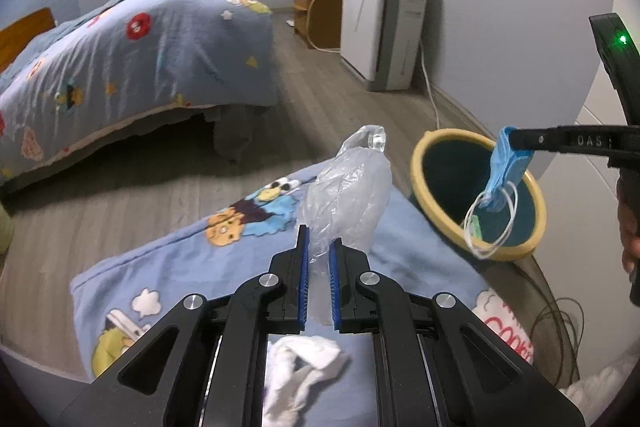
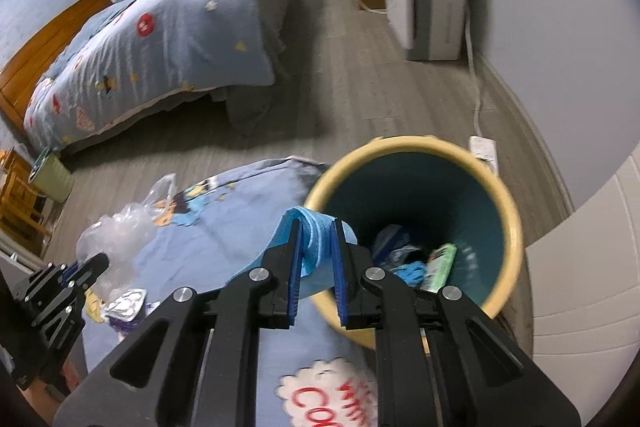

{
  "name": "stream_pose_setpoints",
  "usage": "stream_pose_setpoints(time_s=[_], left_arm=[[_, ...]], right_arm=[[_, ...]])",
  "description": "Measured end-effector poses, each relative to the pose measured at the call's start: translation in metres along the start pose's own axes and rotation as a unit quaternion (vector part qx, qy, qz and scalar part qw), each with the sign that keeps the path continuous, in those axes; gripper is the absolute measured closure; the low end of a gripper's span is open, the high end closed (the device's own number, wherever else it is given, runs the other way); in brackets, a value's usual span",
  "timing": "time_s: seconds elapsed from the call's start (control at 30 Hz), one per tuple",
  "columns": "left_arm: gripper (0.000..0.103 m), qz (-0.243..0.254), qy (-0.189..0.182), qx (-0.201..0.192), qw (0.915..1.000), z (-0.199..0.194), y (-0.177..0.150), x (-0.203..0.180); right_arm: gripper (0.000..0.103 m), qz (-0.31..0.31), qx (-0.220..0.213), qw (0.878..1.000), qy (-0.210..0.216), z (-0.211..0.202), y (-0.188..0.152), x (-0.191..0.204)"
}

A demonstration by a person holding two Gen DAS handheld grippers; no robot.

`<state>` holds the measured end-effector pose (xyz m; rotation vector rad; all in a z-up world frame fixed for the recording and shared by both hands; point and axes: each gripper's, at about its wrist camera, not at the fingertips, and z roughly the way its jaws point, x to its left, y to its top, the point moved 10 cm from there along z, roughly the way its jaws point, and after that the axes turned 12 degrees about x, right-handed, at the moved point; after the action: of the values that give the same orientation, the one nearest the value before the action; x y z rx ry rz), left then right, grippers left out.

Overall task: Collect trash
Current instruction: 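Carry the clear bag and blue mask over the bin and open both tools, then move both tools back to the cushion and grasp the white tissue with the right tool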

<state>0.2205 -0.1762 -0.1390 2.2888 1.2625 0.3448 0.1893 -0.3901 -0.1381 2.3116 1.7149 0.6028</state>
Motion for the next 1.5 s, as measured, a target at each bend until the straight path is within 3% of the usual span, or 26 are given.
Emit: stream_pose_setpoints(time_s=[0.27,0.43,0.53,0.73,0.83,0.97,1.03,1.1,1.13,1.17,1.2,1.33,1.5], left_arm=[[0.093,0.043,-0.036,-0.005,0.9984,0.002,0.006,-0.061],[0.093,0.082,-0.053,0.004,0.9952,0.013,0.012,-0.111],[0.093,0.08,-0.069,0.017,0.9943,0.026,0.021,-0.131],[0.093,0.086,-0.064,0.051,0.9929,0.07,0.027,-0.155],[0.093,0.097,-0.059,0.057,0.9919,0.086,0.028,-0.164],[0.078,0.095,-0.06,0.052,0.9923,0.092,0.032,-0.171],[0.069,0.097,-0.06,0.049,0.9923,0.091,0.032,-0.171],[0.042,0.093,-0.059,0.042,0.993,0.087,0.031,-0.168],[0.034,0.09,-0.057,0.037,0.9936,0.086,0.032,-0.168],[0.014,0.086,-0.053,0.031,0.9944,0.084,0.033,-0.166],[0.008,0.079,-0.045,0.022,0.9956,0.08,0.034,-0.16],[0.007,0.061,-0.032,0.008,0.9976,0.06,0.031,-0.139],[0.006,0.031,-0.003,-0.003,0.9995,0.025,0.013,-0.093]], right_arm=[[0.09,0.044,-0.026,0.998,-0.037,-0.013,0.016,-0.074],[0.089,0.092,-0.011,0.995,-0.04,0.004,0.009,-0.112],[0.089,0.092,-0.003,0.994,-0.052,0.018,0.005,-0.121],[0.089,0.087,0.018,0.994,-0.064,0.042,-0.004,-0.127],[0.083,0.088,0.018,0.994,-0.066,0.048,-0.002,-0.129],[0.059,0.097,0.009,0.994,-0.056,0.045,0.005,-0.129],[0.056,0.098,0.005,0.994,-0.053,0.043,0.007,-0.128],[0.046,0.099,0.004,0.994,-0.055,0.043,0.007,-0.13],[0.032,0.1,0.003,0.993,-0.055,0.042,0.007,-0.131],[0.02,0.104,-0.001,0.993,-0.059,0.04,0.006,-0.134],[0.017,0.11,-0.006,0.992,-0.064,0.036,0.007,-0.137],[0.007,0.121,-0.024,0.991,-0.046,0.023,0.014,-0.131],[0.006,0.089,-0.045,0.994,-0.041,0.014,0.02,-0.102]])
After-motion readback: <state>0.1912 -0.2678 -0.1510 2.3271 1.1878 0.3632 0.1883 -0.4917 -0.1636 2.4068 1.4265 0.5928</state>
